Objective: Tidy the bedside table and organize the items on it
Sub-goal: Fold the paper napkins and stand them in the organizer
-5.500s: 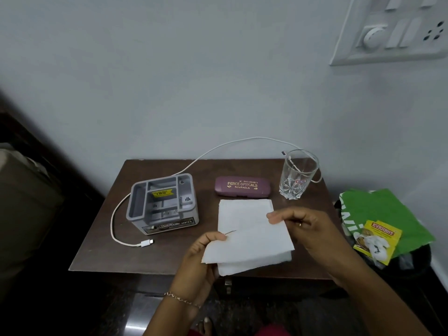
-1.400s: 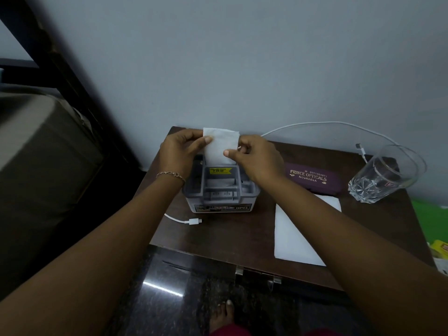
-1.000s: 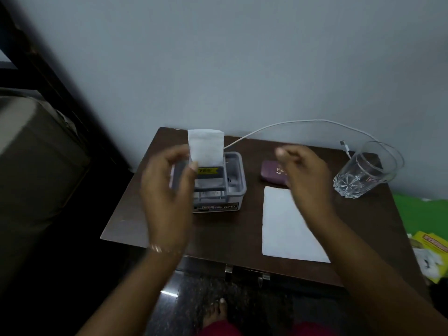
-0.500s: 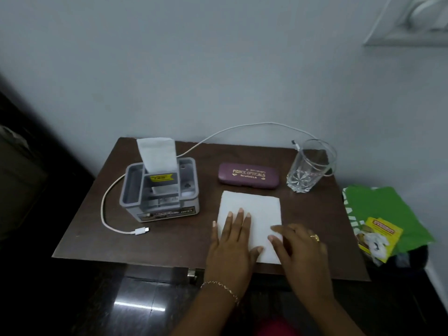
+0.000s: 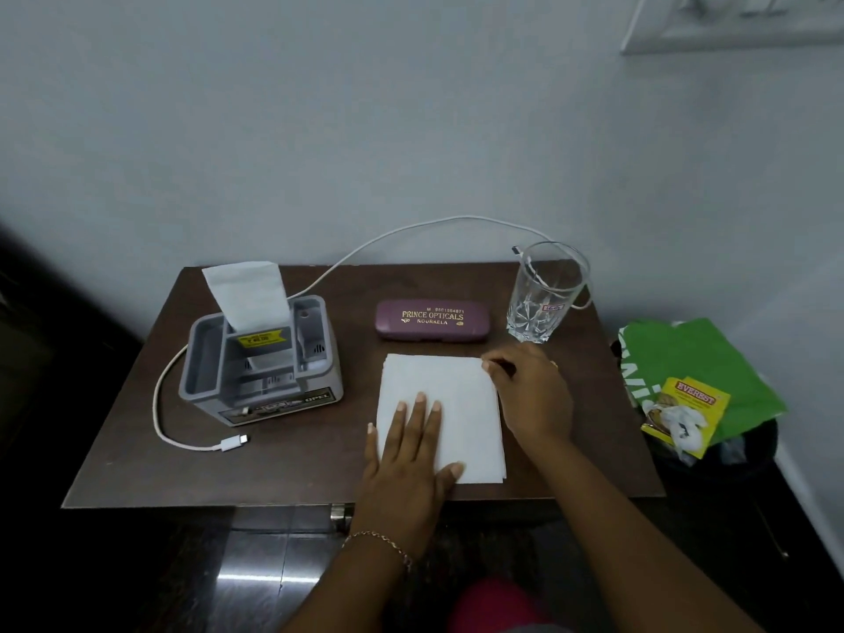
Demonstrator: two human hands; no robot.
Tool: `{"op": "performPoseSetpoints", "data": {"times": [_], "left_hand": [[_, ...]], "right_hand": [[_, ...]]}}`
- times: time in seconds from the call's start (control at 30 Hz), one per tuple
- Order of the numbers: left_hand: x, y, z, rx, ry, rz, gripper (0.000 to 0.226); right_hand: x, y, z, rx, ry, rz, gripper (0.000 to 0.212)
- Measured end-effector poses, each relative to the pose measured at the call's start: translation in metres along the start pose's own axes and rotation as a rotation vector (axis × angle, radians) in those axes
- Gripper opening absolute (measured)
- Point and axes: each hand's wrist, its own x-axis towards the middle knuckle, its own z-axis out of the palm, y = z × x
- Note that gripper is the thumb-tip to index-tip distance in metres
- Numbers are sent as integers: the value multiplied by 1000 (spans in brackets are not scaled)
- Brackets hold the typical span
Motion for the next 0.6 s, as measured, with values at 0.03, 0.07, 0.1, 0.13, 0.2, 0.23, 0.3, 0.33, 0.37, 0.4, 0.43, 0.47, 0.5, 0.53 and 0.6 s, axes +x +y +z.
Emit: {"op": "performPoseSetpoints", "data": {"times": [0.03, 0.07, 0.1, 0.13, 0.2, 0.23, 0.3, 0.33, 0.37, 0.4, 0.43, 0.47, 0.5, 0.53, 0.6], "left_hand": [[0, 0, 0, 4, -5, -1, 64], [0, 0, 0, 7, -11, -3, 64], [0, 0, -1, 7, -22, -5, 64], [-1, 0, -1, 2, -32, -6, 64], [-2, 1, -2, -15, -62, -7, 64], [-3, 2, -3, -21, -69, -10, 64], [-3, 4, -11, -47, -43, -18, 66], [-2, 4, -17, -109, -3, -7, 68], [0, 5, -25, -206, 71, 6, 69], [3, 4, -32, -320, 145, 4, 71], [5, 2, -40, -434, 201, -5, 73], [7, -1, -47, -552, 260, -18, 75], [10, -4, -51, -674, 317, -35, 76], [12, -9, -52, -774, 356, -58, 77], [20, -19, -47, -870, 359, -128, 77]], "right_hand": [[-1, 1, 1, -6, 21, -13, 13], [-2, 2, 2, -15, 39, -27, 13], [-2, 3, 3, -26, 52, -41, 14], [-3, 4, 4, -36, 62, -53, 14], [-5, 5, 6, -35, 88, -68, 14], [-5, 6, 6, -17, 103, -75, 13], [-6, 8, 6, 85, 122, -101, 12], [-7, 8, 6, 169, 119, -125, 12], [-7, 9, 4, 262, 112, -149, 12], [-9, 10, 2, 353, 106, -165, 14], [-11, 10, -1, 438, 99, -173, 15], [-14, 11, -4, 515, 86, -177, 16], [-16, 13, -7, 584, 67, -179, 18], [-18, 14, -10, 645, 51, -180, 19], [-20, 19, -14, 749, 28, -175, 21]]}}
